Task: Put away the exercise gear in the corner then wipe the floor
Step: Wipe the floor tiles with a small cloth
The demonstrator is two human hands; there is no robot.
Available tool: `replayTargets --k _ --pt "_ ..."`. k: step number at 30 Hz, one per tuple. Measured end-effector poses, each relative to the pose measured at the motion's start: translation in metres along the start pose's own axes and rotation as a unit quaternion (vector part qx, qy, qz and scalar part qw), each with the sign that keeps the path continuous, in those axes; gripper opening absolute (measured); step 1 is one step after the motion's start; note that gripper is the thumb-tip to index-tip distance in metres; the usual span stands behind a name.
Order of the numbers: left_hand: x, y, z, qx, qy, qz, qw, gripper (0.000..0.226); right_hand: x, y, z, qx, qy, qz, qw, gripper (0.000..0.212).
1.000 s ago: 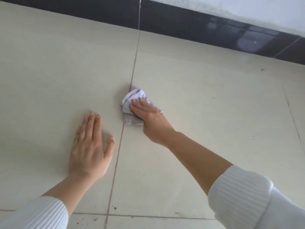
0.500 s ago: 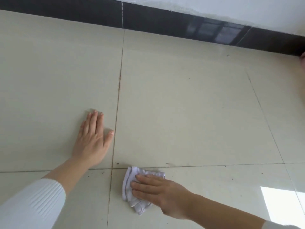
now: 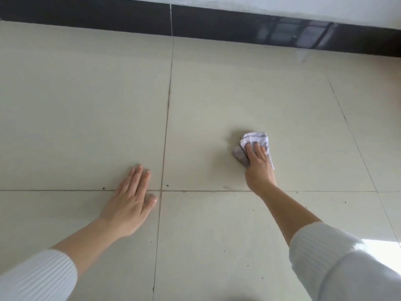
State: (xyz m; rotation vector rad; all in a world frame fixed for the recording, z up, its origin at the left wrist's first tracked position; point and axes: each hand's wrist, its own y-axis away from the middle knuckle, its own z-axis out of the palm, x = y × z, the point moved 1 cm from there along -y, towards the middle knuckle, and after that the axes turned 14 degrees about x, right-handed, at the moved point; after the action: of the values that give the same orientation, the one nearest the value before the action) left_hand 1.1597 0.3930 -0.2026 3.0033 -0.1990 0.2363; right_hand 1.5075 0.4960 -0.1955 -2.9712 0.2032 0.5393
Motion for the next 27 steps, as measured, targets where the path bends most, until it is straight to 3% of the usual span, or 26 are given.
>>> replayTargets --k 7,11,14,16,18,21,23,25,27 --pt "0.008 -0.002 -0.001 -0.006 0.012 -0.022 1.000 0.087 0.004 0.152 -0.015 -0.058 -0.069 -0.278 0.956 0.075" --pt "0.014 -0.004 -0.002 -0.013 0.002 -0.045 0.999 0.086 0.006 0.215 -0.023 -0.150 -0.080 -0.443 0.880 0.075" --pt "0.016 -0.004 -0.007 -0.027 0.003 -0.049 0.998 0.075 0.021 0.185 -0.028 -0.188 -0.070 -0.492 0.847 0.072" --pt "0.018 -0.002 -0.012 -0.047 -0.003 -0.046 0.998 0.075 0.030 0.147 -0.030 -0.152 -0.052 -0.463 0.872 0.068" --pt "0.020 0.002 -0.016 -0.069 -0.011 -0.049 0.996 0.074 0.039 0.114 -0.034 -0.077 -0.037 -0.370 0.925 0.071" --pt "0.024 0.004 -0.020 -0.092 -0.016 -0.054 0.994 0.073 0.046 0.090 -0.038 0.019 -0.022 -0.115 0.993 0.073" --pt "0.026 0.005 -0.022 -0.100 -0.016 -0.055 0.993 0.073 0.038 0.091 -0.034 0.058 -0.014 0.020 0.998 0.072" --pt "0.025 0.006 -0.022 -0.099 -0.014 -0.055 0.993 0.073 0.022 0.105 -0.027 0.075 -0.020 0.043 0.996 0.071" --pt "0.026 0.007 -0.022 -0.091 -0.010 -0.057 0.994 0.073 0.008 0.133 -0.019 0.076 -0.044 -0.030 0.996 0.070"
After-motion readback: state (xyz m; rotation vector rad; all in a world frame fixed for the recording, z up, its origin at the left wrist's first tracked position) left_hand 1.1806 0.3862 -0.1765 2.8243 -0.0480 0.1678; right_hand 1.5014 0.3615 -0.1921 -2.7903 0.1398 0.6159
